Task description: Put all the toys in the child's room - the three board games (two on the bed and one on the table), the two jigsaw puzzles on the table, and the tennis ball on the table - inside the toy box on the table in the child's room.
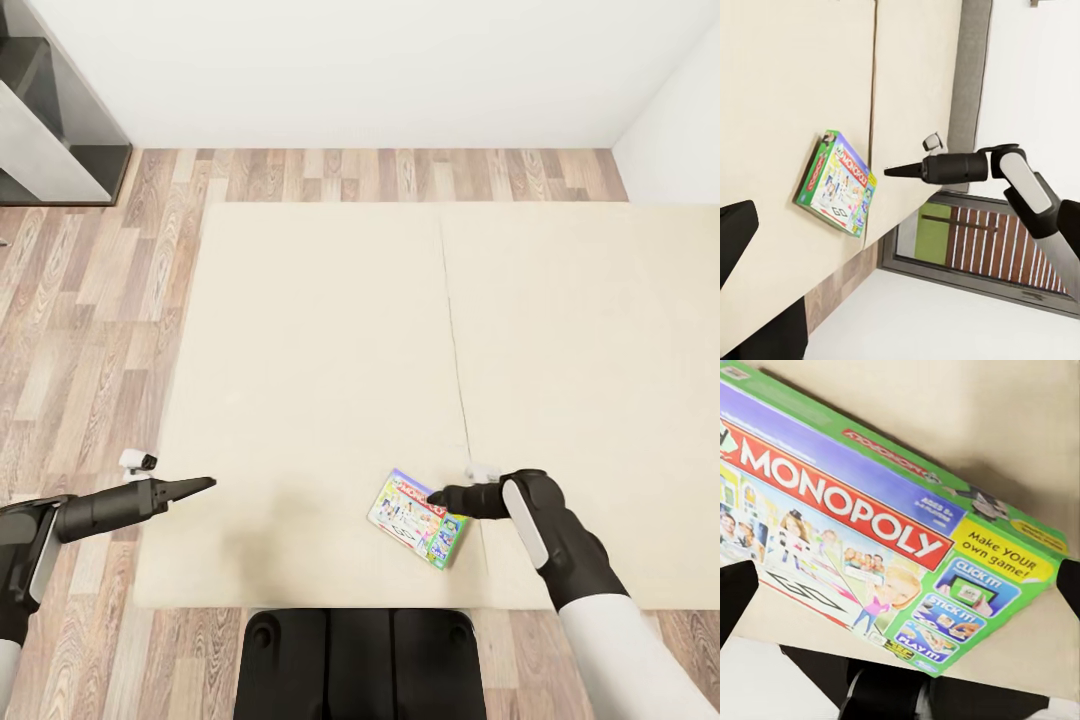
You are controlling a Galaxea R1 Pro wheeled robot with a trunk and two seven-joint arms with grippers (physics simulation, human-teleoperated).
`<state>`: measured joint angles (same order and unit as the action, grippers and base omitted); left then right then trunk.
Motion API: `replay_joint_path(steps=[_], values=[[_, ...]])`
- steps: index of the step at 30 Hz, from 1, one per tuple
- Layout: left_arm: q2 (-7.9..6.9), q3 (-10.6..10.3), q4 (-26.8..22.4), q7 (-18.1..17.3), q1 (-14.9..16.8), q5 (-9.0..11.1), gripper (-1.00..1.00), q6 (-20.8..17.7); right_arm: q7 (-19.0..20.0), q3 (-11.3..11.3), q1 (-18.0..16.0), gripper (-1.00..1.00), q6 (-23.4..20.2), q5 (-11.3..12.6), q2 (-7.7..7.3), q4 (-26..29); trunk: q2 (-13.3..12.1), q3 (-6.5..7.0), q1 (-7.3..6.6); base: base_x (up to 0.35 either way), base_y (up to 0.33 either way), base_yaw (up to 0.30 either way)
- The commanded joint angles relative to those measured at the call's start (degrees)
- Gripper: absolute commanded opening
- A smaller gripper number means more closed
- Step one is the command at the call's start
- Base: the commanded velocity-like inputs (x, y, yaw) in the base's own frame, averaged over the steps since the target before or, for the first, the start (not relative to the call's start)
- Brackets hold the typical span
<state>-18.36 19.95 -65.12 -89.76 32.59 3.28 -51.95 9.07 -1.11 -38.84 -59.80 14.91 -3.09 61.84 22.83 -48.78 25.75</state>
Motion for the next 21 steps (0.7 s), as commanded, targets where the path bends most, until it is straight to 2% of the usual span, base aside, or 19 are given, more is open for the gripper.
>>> replay_joint_path(steps=[1,7,18,21], values=[[-0.03,0.0,0.0,-0.2,0.0,0.0,1.00,-0.6,0.2,0.0,0.1,1.00,-0.2,0.0,-0.24,0.0,0.1,-0.06,0.03,0.000,0.000,0.000],[-0.15,0.0,0.0,-0.2,0.0,0.0,1.00,-0.6,0.2,0.3,0.6,1.00,-0.2,0.0,-0.88,0.1,0.1,-0.06,0.03,0.000,0.000,0.000],[-0.18,0.0,0.0,-0.2,0.0,0.0,1.00,-0.6,0.0,0.2,0.7,1.00,0.4,-0.1,-0.83,-1.0,0.1,-0.06,0.03,0.000,0.000,0.000],[-0.18,0.0,0.0,-0.2,0.0,0.0,1.00,-0.6,0.0,0.3,0.7,1.00,3.5,0.0,-0.65,-2.5,0.1,-0.06,0.03,0.000,0.000,0.000]])
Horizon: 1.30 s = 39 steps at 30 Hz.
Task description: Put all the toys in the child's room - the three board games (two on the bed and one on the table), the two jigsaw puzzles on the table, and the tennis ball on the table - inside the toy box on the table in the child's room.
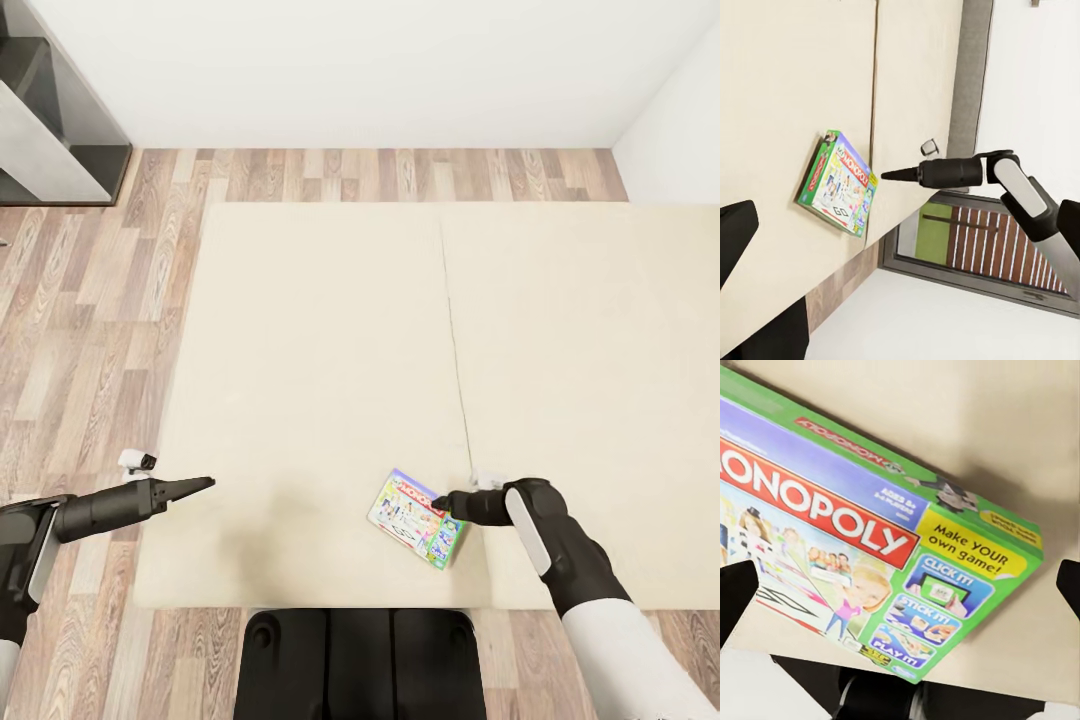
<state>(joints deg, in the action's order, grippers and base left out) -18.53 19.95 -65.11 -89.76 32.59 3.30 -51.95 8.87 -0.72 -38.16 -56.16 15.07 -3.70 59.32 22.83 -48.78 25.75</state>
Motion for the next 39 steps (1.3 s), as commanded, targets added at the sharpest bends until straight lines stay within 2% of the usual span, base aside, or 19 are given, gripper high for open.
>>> replay_joint_path(steps=[1,7,10,39], values=[[-0.01,0.0,0.0,-0.2,0.0,-0.1,1.00,-0.6,0.2,-0.1,0.0,1.00,0.7,-0.2,0.02,-0.5,0.1,-0.06,0.03,0.000,0.000,0.000],[-0.01,0.0,0.0,-0.2,0.0,-0.1,1.00,-0.6,0.3,0.0,-0.4,1.00,6.3,-0.1,0.53,-8.9,0.1,-0.06,0.03,0.000,0.000,0.000],[-0.01,0.0,0.0,-0.2,0.0,-0.1,1.00,-0.6,0.4,0.0,-0.6,1.00,8.1,-0.1,0.61,-10.7,0.1,-0.06,0.03,0.000,0.000,0.000],[-0.01,0.0,0.0,-0.2,0.0,-0.1,1.00,-0.6,0.4,-0.1,-2.1,1.00,9.7,0.0,1.06,-10.8,0.1,-0.06,0.03,0.000,0.000,0.000]])
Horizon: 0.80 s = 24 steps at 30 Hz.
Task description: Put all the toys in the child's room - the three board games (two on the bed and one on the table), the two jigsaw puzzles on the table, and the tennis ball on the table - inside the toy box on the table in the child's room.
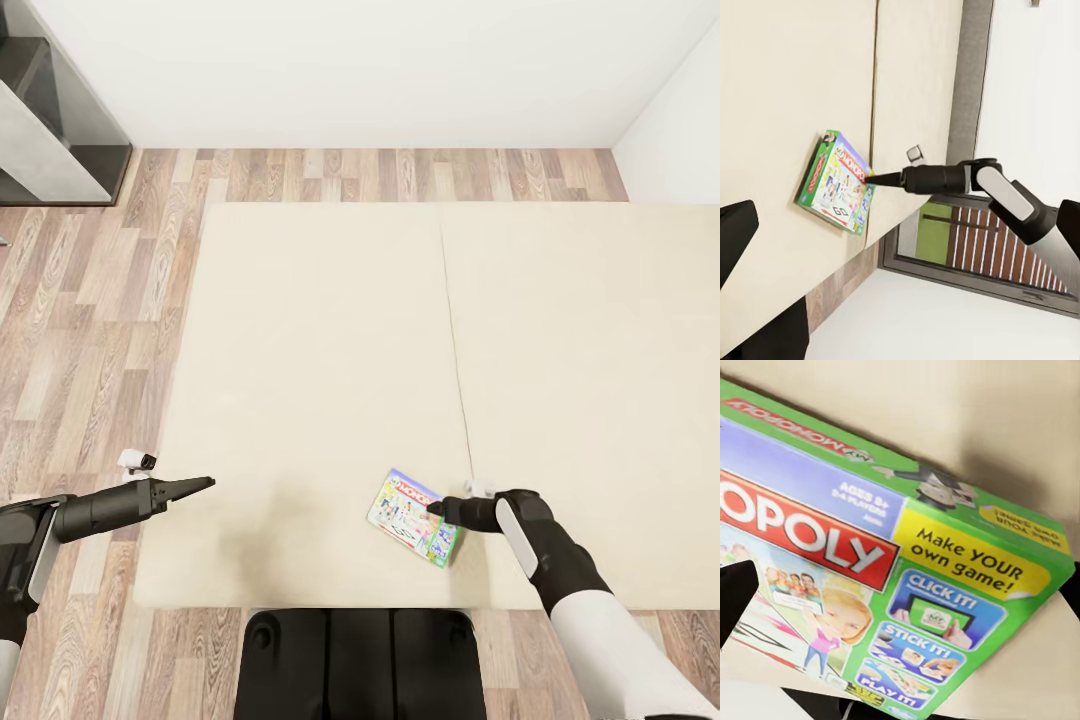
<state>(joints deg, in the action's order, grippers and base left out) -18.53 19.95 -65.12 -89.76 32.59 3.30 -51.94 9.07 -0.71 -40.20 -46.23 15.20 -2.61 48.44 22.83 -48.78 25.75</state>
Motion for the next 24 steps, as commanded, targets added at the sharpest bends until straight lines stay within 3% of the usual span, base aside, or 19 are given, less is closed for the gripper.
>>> replay_joint_path(steps=[1,8,15,24], values=[[-0.03,0.0,0.0,-0.2,0.0,-0.1,1.00,-0.6,0.2,-0.1,-0.1,1.00,-0.2,-0.2,0.04,0.1,0.1,-0.06,0.03,0.000,0.000,0.000],[-0.17,0.1,0.0,-0.2,0.0,-0.1,1.00,-0.6,0.3,-0.1,-0.7,1.00,-0.1,-0.2,0.94,0.5,0.1,-0.06,0.03,0.000,0.000,0.000],[-0.45,0.1,0.0,-0.2,0.0,-0.1,1.00,-0.6,0.4,-0.2,-1.9,1.00,-0.5,-0.2,2.85,1.4,0.1,-0.06,0.03,0.000,0.000,0.000],[-0.61,0.1,0.0,-0.2,0.0,-0.1,1.00,-0.6,0.3,-0.3,-3.1,1.00,-0.8,-0.1,3.49,1.4,0.1,-0.06,0.03,0.000,0.000,0.000]])
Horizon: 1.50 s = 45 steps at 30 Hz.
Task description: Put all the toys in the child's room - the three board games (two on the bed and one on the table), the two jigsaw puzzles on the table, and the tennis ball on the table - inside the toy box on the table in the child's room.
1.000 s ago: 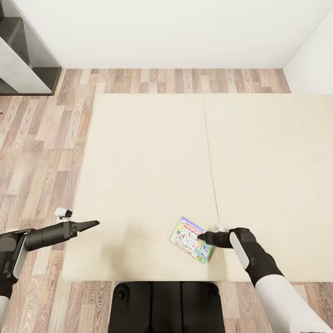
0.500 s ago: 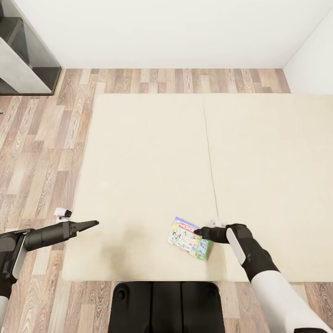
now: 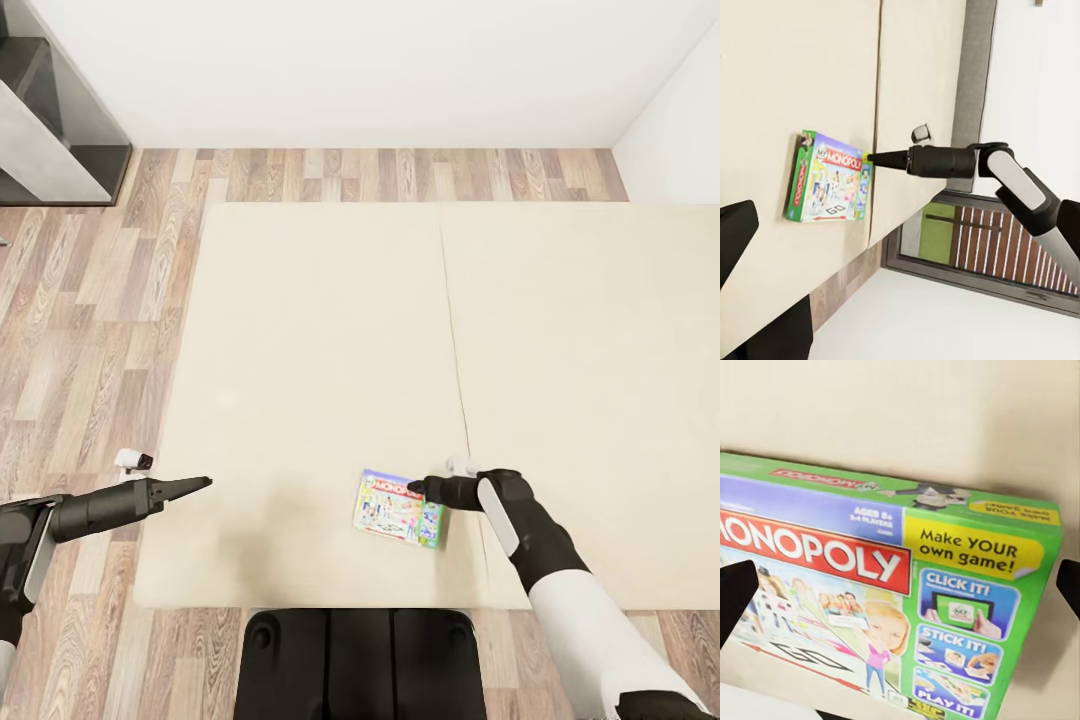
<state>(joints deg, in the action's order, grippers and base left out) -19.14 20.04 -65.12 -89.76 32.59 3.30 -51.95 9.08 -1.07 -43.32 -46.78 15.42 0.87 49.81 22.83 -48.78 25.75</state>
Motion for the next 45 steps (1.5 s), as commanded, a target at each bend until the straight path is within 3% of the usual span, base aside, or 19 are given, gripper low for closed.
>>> replay_joint_path(steps=[1,11,45], values=[[-0.02,0.0,0.0,-0.2,0.0,0.0,1.00,-0.6,0.2,0.0,-0.1,1.00,-0.2,-0.3,0.07,0.0,0.1,-0.06,0.03,0.000,0.000,0.000],[-0.02,0.1,0.0,-0.2,0.0,0.0,1.00,-0.6,0.2,-0.1,-0.2,1.00,0.5,-0.8,2.66,-0.6,0.1,-0.06,0.03,0.000,0.000,0.000],[-0.02,0.3,0.0,-0.2,0.0,0.0,1.00,-0.6,0.2,0.0,-0.2,1.00,0.5,-0.4,2.91,-0.7,0.1,-0.06,0.03,0.000,0.025,0.000]])
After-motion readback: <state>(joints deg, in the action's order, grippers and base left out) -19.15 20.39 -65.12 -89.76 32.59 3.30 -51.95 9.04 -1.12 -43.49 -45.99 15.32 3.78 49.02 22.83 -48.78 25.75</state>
